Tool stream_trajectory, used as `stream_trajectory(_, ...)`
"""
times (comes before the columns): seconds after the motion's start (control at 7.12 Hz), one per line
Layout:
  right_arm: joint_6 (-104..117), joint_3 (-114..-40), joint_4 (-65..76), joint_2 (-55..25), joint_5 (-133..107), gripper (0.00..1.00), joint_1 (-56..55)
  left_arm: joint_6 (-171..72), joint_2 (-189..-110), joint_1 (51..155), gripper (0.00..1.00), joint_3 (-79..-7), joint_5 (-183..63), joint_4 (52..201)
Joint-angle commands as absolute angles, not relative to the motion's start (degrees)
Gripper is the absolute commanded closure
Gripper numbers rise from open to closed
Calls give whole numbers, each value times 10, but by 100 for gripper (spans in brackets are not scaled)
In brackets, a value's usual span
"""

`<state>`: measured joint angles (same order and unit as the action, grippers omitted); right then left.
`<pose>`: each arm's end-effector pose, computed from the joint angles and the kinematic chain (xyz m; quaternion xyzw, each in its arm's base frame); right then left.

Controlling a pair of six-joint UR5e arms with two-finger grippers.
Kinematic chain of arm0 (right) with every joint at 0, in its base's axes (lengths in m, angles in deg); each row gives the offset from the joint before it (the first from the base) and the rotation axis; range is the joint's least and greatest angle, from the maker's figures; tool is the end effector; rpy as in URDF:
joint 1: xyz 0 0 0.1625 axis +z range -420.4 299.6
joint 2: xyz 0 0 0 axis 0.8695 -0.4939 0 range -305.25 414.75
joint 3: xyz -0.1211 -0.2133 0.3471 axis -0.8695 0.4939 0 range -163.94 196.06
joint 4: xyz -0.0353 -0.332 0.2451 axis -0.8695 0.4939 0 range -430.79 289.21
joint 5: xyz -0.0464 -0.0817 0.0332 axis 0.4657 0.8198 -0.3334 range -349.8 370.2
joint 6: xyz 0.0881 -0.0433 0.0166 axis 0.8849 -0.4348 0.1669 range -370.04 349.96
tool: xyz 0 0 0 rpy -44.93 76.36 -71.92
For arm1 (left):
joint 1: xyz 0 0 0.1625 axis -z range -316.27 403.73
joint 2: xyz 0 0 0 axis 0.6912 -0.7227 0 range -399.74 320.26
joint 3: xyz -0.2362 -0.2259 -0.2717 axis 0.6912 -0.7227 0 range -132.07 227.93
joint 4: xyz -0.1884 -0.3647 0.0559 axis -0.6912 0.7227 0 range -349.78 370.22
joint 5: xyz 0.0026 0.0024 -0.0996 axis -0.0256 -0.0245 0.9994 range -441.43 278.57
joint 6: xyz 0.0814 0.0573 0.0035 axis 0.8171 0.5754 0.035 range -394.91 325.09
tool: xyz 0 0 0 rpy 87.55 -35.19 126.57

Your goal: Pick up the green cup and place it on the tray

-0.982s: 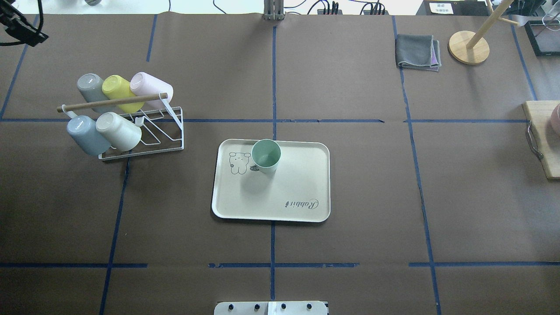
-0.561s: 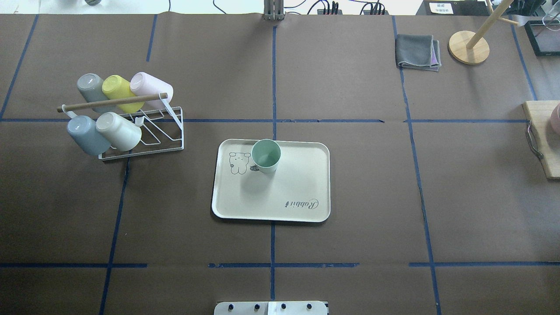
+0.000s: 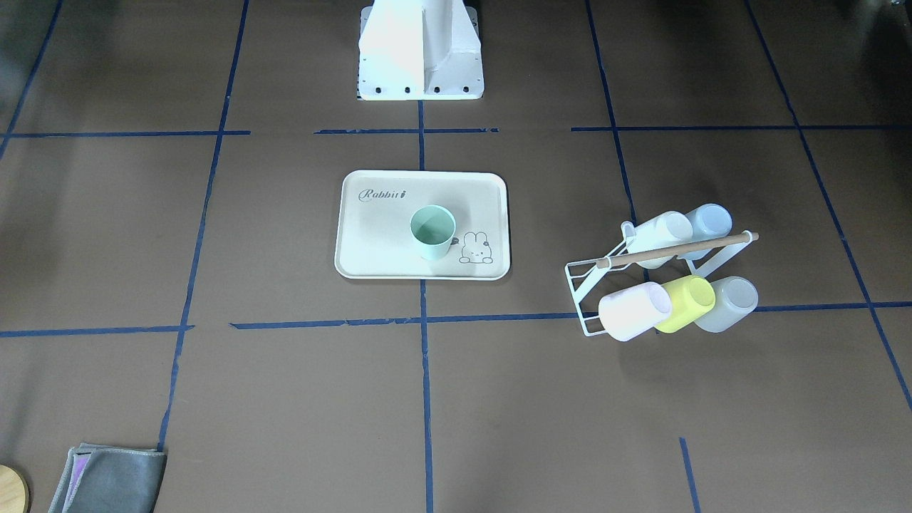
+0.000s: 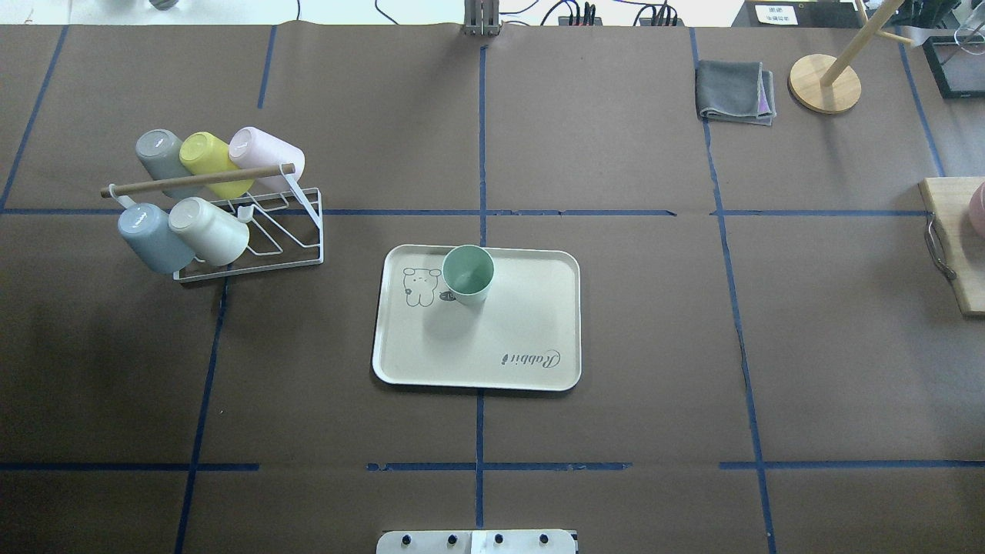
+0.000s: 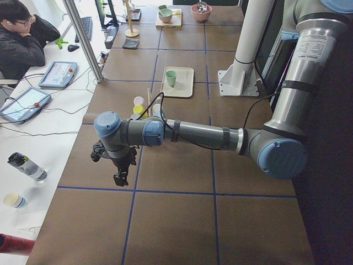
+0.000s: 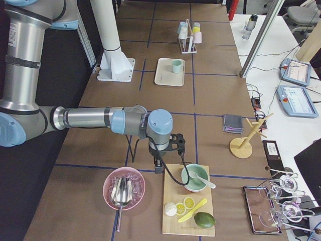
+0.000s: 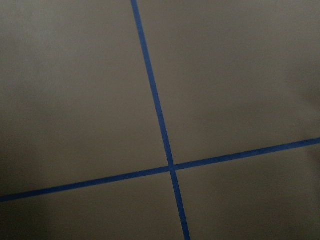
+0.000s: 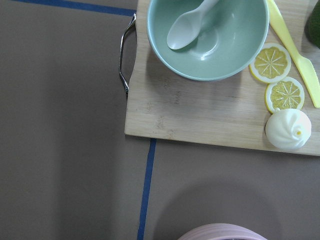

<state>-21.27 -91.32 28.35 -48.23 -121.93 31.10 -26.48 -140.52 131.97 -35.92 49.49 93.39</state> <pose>0.0767 -0.3868 0.6283 0.0015 -0.3612 -0.0643 0.9303 -0.0508 -0.5690 0.6274 0.0025 0.3500 0.0764 0.9336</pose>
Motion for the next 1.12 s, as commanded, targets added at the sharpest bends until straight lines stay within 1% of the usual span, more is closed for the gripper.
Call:
stream_trajectory(0.0,-209,-912,284,-483,-1219,0,312,-261,-1348,1321,0,-372,498,937)
stream_trajectory(0.42,-204,-918,284,-482,-1219,0,312,-268,-1290,1321,0,-456,498,927)
stream_trajectory(0.98,-199,-919,283,-476,-1214,0,311,-267,-1294,1319,0,-451,534,939)
